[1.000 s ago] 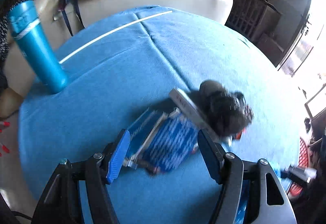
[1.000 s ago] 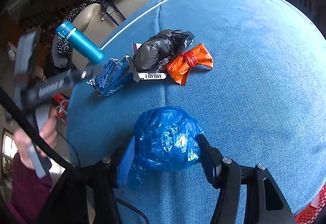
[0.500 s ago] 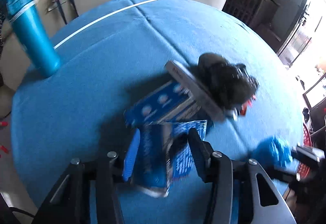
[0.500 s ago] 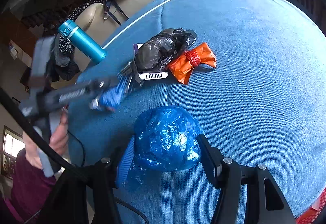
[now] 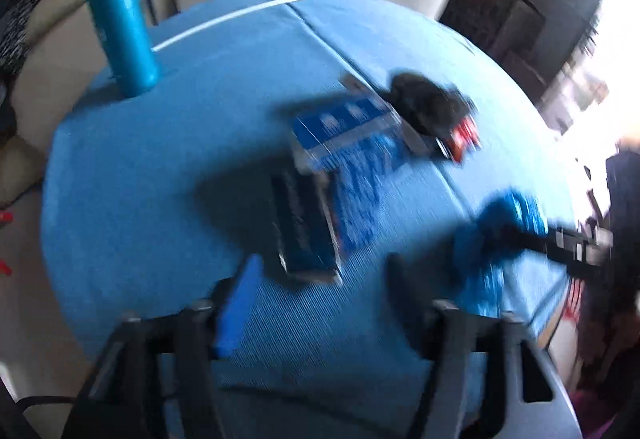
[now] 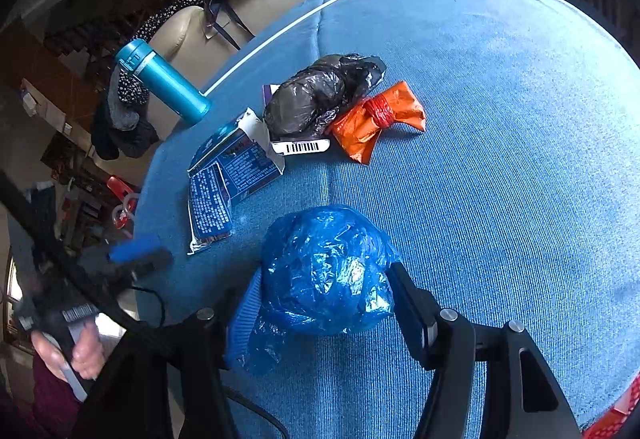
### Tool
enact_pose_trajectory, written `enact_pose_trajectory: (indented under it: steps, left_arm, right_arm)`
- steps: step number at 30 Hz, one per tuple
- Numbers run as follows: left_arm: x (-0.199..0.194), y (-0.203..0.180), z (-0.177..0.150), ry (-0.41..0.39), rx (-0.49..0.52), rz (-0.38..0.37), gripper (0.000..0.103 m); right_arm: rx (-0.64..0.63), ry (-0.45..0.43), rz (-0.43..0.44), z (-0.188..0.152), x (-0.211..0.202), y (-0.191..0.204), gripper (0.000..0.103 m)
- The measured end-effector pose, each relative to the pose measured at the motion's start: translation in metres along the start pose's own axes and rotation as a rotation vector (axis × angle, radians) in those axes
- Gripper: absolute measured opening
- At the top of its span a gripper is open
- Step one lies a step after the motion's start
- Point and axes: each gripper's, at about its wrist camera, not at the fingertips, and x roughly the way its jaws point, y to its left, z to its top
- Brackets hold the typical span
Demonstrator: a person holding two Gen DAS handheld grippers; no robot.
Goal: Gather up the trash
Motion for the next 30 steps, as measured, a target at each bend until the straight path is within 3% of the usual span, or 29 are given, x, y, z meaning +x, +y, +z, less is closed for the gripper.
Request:
enact_pose_trajectory:
  steps: [4,10,14,19,25,27,30]
  left_arm:
    - [0.017,0.009,0.018,0.029,-0.092,-0.043,0.078]
    - [0.047,-0.002,0.027,0.065,-0.084,0.001,0.078]
    - [0.053,-0.007,0.022,0.042,-0.090,-0.007,0.078]
    - [0.049,-0.003,0.011,-0.017,-0.104,-0.019,0.061]
    - [0.028,-0.002,0.003,-0.092,-0.101,-0.034,0.032]
    - [0.025,-0.005,0.001,-0.084,-0.100,-0.042,0.000]
    - [0.023,-0.016,-0.010,-0.057,-0.085,-0.080,0.000]
  right_arm:
    - [0.008,0.001,0.002,-0.001,-0.001,0.000,0.066]
    - [0.048,0.028,0.041,-0.005,0.005,-0.008,0.069]
    - [0.004,0.017,0.005,-0.007,0.005,-0.001,0.066]
    - [-0.010,-0.006,-0.006,-0.011,0.002,0.002,0.063]
    - [0.008,-0.020,-0.010,-0.011,-0.005,-0.005,0.063]
    - [0.009,-0.026,-0.009,-0.012,-0.009,-0.008,0.063]
    - [0.006,-0.045,-0.028,-0.013,-0.016,-0.011,0.063]
